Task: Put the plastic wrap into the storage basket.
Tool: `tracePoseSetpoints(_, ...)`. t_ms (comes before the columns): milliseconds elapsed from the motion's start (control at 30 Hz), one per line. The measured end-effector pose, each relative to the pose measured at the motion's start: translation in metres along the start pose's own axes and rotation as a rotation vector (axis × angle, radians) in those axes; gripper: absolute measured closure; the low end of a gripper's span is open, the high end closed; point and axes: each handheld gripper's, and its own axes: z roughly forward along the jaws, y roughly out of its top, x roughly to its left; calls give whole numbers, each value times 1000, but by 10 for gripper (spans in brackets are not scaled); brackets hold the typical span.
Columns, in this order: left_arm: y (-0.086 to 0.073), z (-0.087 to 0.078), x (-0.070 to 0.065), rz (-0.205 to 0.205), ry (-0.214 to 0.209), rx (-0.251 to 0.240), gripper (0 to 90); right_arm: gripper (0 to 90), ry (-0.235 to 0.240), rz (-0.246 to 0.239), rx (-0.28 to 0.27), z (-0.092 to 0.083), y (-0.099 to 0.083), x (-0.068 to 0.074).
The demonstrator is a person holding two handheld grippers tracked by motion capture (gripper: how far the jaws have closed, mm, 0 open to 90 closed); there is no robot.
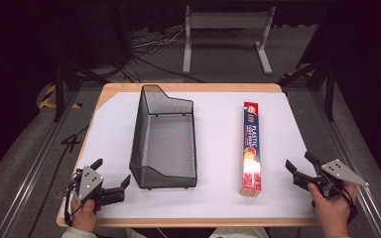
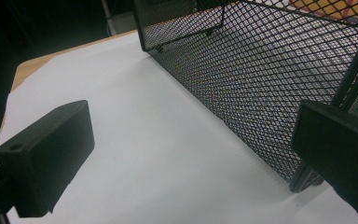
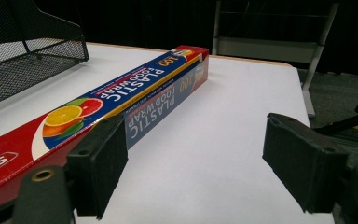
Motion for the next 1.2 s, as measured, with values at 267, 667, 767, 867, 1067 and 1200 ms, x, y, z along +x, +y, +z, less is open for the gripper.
tracePoseSetpoints(267, 1, 1, -1, -2, -3, -1, 0, 203, -7, 6, 17, -1, 1, 0)
tracePoseSetpoints(667, 0, 0, -1, 1, 4, 5, 1, 200, 15, -29, 24, 3, 24, 12)
tracePoseSetpoints(767, 0, 0, -2, 1, 3, 6, 0, 264, 36, -14, 42, 4, 31, 15)
tracePoseSetpoints(867, 0, -1, -2, 3, 4, 8, 0, 307, 59, -4, 89, 8, 42, 18)
tracePoseSetpoints(1067, -1, -2, -2, 3, 9, 7, 1, 302, 94, 22, 141, 20, 59, 21)
tracePoseSetpoints(1200, -1, -3, -2, 3, 10, 4, 0, 292, 106, 23, 158, 27, 70, 22)
